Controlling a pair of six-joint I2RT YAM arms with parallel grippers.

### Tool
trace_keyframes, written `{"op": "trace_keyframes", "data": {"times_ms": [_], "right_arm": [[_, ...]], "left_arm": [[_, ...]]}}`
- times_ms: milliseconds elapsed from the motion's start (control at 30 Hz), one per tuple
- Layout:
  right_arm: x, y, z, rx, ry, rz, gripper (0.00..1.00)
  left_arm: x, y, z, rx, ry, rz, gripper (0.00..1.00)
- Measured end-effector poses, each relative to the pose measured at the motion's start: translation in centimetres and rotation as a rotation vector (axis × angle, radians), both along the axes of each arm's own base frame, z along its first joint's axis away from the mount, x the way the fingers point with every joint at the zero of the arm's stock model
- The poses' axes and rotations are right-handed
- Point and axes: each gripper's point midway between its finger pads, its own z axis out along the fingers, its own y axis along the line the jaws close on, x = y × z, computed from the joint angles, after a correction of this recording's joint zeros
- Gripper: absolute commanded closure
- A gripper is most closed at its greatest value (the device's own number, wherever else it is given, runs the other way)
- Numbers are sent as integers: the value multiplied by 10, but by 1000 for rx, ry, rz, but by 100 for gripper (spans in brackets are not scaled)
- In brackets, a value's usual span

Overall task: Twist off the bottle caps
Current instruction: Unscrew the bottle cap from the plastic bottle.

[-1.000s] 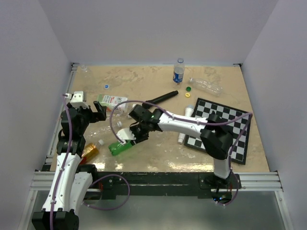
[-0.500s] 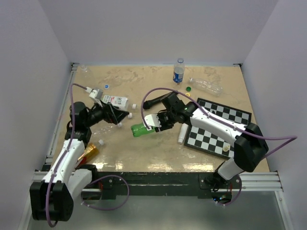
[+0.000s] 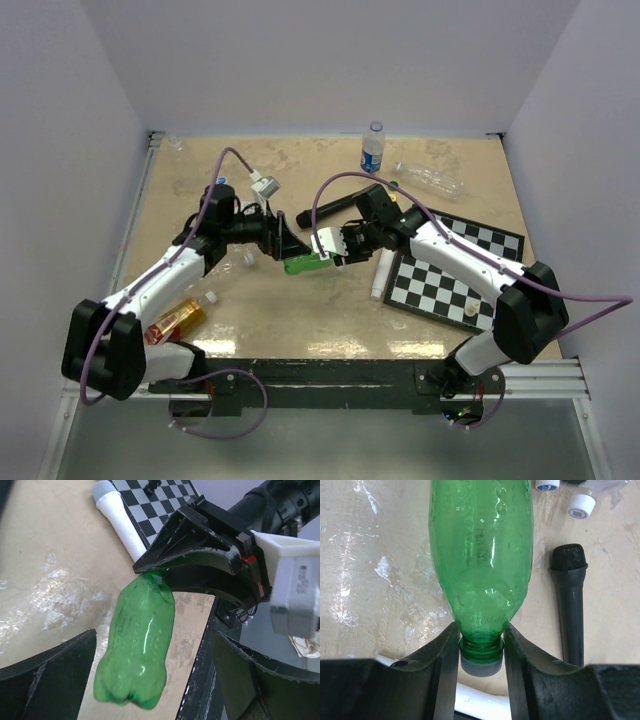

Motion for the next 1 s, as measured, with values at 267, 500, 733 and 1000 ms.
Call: {"op": "trace_keyframes", "data": {"times_ms": [267, 500, 733, 1000], "right_arm": [[-2, 2, 0, 11, 5, 13, 92], [-4, 1, -3, 10, 6, 21, 92], [-6, 1, -4, 12, 7, 31, 90], [-7, 2, -4, 19, 19, 28, 24]], "left_arm": [[-5, -22, -46, 121, 149, -116, 6], [-22, -32, -63, 181, 187, -202, 27], [-25, -33, -62, 180, 171, -230, 100], [-25, -32, -62, 184, 165, -226, 100]]}}
